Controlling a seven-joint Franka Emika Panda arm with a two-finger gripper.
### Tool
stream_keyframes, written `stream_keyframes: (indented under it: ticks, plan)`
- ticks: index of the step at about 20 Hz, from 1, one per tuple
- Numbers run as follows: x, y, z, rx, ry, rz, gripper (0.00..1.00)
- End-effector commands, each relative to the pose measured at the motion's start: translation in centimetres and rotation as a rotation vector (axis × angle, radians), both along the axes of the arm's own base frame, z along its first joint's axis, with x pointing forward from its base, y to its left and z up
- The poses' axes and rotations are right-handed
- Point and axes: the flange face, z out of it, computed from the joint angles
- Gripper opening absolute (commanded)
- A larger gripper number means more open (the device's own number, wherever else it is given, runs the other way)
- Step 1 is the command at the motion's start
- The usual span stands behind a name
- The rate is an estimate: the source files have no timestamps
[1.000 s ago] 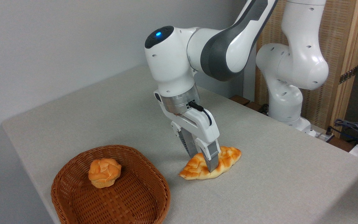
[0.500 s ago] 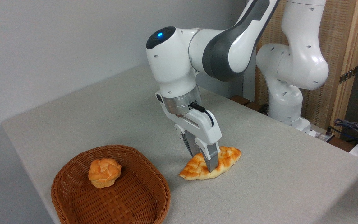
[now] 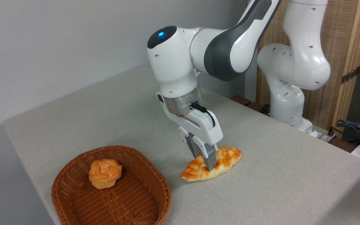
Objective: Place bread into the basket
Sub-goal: 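Lift the held bread roll and carry it over the basket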
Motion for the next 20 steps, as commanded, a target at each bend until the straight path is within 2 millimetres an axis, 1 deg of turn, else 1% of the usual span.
stream_keyframes:
  ticks: [1, 4, 6, 9, 10, 11, 12, 15, 17, 19, 20]
  plan:
    - [1.1, 0.3, 2.6, -0.006, -0.048, -0.006, 0.29]
    - [2.1, -0.2, 6.3, -0.021, -0.059, 0.001, 0.30]
    - [2.8, -0.5, 8.5, -0.050, -0.097, 0.011, 0.30]
    - [3.4, -1.2, 10.4, -0.058, -0.137, 0.005, 0.32]
    - [3.7, -2.1, 10.7, -0.056, -0.152, -0.013, 0.35]
    - [4.1, -2.7, 11.1, -0.053, -0.169, -0.026, 0.35]
    - [4.6, -2.8, 11.9, -0.055, -0.203, -0.028, 0.35]
    - [6.1, -3.3, 12.2, -0.064, -0.297, -0.034, 0.37]
    - [7.2, -3.5, 12.2, -0.086, -0.369, -0.027, 0.41]
    - [8.1, -3.6, 12.6, -0.100, -0.441, -0.025, 0.43]
    - [8.5, -3.7, 12.6, -0.103, -0.468, -0.025, 0.47]
